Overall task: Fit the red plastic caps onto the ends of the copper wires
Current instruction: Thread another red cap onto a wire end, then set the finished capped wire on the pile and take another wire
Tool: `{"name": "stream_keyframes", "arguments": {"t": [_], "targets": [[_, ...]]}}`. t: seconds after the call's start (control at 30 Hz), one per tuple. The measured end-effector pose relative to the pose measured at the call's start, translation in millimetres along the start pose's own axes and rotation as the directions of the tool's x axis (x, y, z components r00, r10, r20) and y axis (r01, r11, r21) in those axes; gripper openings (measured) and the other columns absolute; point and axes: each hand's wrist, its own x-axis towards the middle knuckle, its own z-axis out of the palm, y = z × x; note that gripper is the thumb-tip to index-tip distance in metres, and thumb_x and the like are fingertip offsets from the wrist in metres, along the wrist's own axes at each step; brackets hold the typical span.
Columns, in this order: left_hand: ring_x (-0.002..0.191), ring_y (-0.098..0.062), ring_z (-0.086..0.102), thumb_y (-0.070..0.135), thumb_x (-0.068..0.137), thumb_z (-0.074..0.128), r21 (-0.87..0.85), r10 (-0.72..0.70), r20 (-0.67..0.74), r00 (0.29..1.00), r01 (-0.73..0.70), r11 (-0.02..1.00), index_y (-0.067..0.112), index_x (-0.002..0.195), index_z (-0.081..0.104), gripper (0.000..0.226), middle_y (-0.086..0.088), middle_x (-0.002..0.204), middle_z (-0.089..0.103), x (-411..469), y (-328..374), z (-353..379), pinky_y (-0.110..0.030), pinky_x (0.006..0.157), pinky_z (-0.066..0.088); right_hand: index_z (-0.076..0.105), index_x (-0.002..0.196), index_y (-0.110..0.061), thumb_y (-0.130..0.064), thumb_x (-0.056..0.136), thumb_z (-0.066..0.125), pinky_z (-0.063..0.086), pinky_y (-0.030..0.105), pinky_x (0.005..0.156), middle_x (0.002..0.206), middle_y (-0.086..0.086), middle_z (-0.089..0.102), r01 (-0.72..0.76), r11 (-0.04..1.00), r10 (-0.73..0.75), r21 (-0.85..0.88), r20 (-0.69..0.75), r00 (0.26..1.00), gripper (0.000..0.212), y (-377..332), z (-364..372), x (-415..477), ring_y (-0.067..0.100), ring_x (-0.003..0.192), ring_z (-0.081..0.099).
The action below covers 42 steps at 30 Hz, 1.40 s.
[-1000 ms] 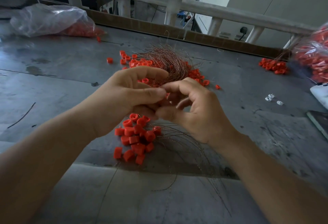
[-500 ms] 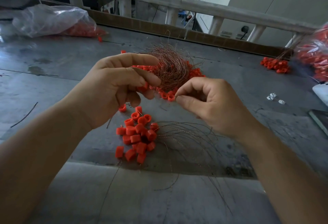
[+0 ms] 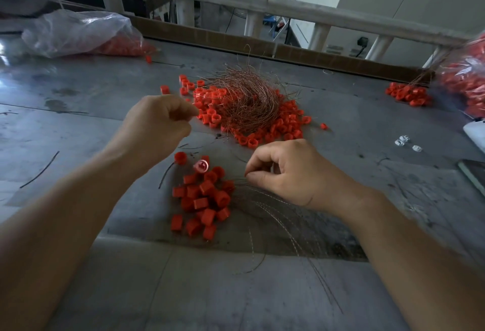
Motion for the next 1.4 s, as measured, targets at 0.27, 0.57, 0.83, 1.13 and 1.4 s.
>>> {"name": "stream_keyframes", "arguments": {"t": [0.27,0.57,0.83,1.13,1.4], "targets": [[0.134,-0.021,0.031,0.01,0.089,0.053,0.347,0.146,0.171,0.974,-0.198,0.917,0.02,0.139,0.038,0.053,-0.003,0.147,0.035,14.9,-13.9,16.3,-0.032,0.106,0.024,0.065,0.072,-0.025,-0.04,0.078,0.064,0.044,0.01,0.063,0.071,-0.009,0.063,-0.013,0.997,0.021,0.08,-0.109,0.994,0.016,1.3,-8.3,-2.5,0.002,0.072,0.056],[0.129,-0.019,0.038,0.005,0.091,0.049,0.395,0.28,0.228,0.933,-0.352,0.849,0.013,0.129,0.053,0.039,-0.003,0.139,0.047,17.2,-18.7,23.2,-0.021,0.101,0.022,0.067,0.076,-0.021,-0.032,0.08,0.065,0.045,0.011,0.064,0.066,-0.014,0.06,-0.041,0.997,0.05,0.059,-0.153,0.987,0.012,4.6,-10.0,-1.7,0.0,0.073,0.056],[0.098,-0.02,0.049,0.002,0.084,0.058,0.404,0.25,0.158,0.955,-0.293,0.866,0.02,0.11,0.068,0.032,-0.001,0.101,0.049,18.4,-20.4,19.6,-0.021,0.081,0.029,0.067,0.076,-0.023,-0.033,0.08,0.065,0.047,0.018,0.065,0.071,-0.009,0.065,-0.053,0.997,0.063,0.063,-0.175,0.983,0.011,4.3,-10.1,-2.3,0.004,0.07,0.058],[0.097,-0.025,0.056,0.011,0.083,0.065,0.414,0.259,0.117,0.959,-0.285,0.865,0.014,0.101,0.069,0.02,-0.007,0.103,0.064,15.7,-15.9,15.0,-0.032,0.082,0.04,0.067,0.075,-0.022,-0.032,0.081,0.065,0.046,0.013,0.066,0.068,-0.014,0.061,-0.05,0.998,0.058,0.047,-0.176,0.983,0.012,5.3,-10.4,-1.5,0.001,0.071,0.057],[0.076,0.0,0.058,0.04,0.064,0.067,0.078,0.24,0.194,0.951,-0.259,0.963,0.037,0.063,0.061,0.006,0.017,0.075,0.063,-1.3,0.9,3.0,-0.023,0.068,0.045,0.066,0.074,-0.023,-0.032,0.081,0.065,0.04,0.005,0.057,0.057,-0.018,0.053,-0.057,0.998,0.061,0.032,-0.17,0.984,0.011,5.4,-10.0,-1.9,-0.011,0.06,0.051]]}}
